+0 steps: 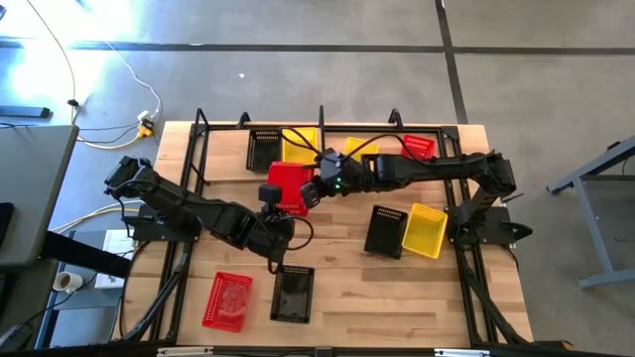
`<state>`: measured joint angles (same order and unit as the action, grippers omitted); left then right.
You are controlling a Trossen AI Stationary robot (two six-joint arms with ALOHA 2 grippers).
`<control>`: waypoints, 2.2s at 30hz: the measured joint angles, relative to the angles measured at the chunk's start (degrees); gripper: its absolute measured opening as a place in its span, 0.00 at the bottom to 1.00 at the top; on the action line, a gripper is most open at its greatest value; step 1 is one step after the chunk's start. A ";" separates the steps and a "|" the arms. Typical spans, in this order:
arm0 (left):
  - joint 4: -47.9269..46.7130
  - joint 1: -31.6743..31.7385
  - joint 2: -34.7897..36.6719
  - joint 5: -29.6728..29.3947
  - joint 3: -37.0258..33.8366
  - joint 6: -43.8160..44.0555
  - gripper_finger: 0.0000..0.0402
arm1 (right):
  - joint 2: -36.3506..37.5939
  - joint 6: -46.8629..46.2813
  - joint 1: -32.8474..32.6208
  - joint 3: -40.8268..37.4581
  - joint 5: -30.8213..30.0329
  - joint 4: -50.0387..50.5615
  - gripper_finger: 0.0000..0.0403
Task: Stack baskets on shelf by color
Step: Put the bottom right red bin on the shelf
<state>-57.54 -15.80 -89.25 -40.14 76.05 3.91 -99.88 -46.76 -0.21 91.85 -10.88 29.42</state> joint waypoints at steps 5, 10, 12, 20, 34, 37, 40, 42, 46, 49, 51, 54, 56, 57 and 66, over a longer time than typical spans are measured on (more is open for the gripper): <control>-0.35 1.40 -0.04 1.04 -0.11 0.38 0.00 | 0.04 1.27 1.37 0.05 1.75 -0.45 0.18; -0.67 2.79 0.45 0.50 -0.13 1.77 0.00 | 1.06 5.20 3.07 0.07 3.86 -0.30 0.32; -1.41 3.33 1.50 0.10 -0.12 2.80 0.00 | 2.03 6.62 3.82 0.07 4.23 -0.20 0.35; -6.78 4.33 8.21 -3.16 -0.30 8.14 0.00 | 7.57 16.04 6.34 0.07 5.42 0.40 0.39; -7.60 5.45 29.64 -2.02 -11.88 7.62 0.00 | 15.29 27.47 8.12 0.07 5.46 2.69 0.39; -7.27 5.79 33.57 -0.08 -14.52 7.43 0.00 | 15.34 27.87 8.12 0.04 5.56 3.21 0.39; -7.53 6.10 36.76 2.31 -16.71 5.85 0.00 | 15.34 28.02 8.12 0.04 5.60 3.63 0.39; -7.74 6.10 38.53 3.67 -18.20 4.31 0.00 | 15.33 28.02 8.12 0.04 5.60 4.03 0.39; -9.21 6.16 40.69 5.37 -20.58 0.35 0.00 | 15.32 27.82 8.12 0.04 5.60 3.97 0.39; -9.79 7.10 41.48 5.97 -21.82 -1.72 0.00 | 15.28 27.65 8.12 0.04 5.56 3.76 0.39; -10.73 8.35 41.81 6.87 -22.71 -3.19 0.00 | 15.28 27.47 8.12 0.04 5.19 3.77 0.39; -12.07 10.87 42.36 9.48 -23.86 -6.96 0.00 | 15.26 27.60 8.12 0.00 5.09 3.34 0.39; -12.38 12.87 42.61 11.55 -24.21 -9.97 0.00 | 15.26 27.62 8.12 0.00 5.01 3.17 0.39; -12.32 13.92 42.80 12.37 -24.44 -11.30 0.00 | 15.25 27.58 8.12 0.00 4.99 3.11 0.39; -11.71 22.57 47.25 17.53 -28.29 -19.21 0.00 | 15.23 27.58 8.12 0.00 4.15 2.92 0.39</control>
<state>-69.25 6.78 -42.01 -22.61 47.76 -15.30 -84.64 -19.18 7.90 91.85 -6.73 32.34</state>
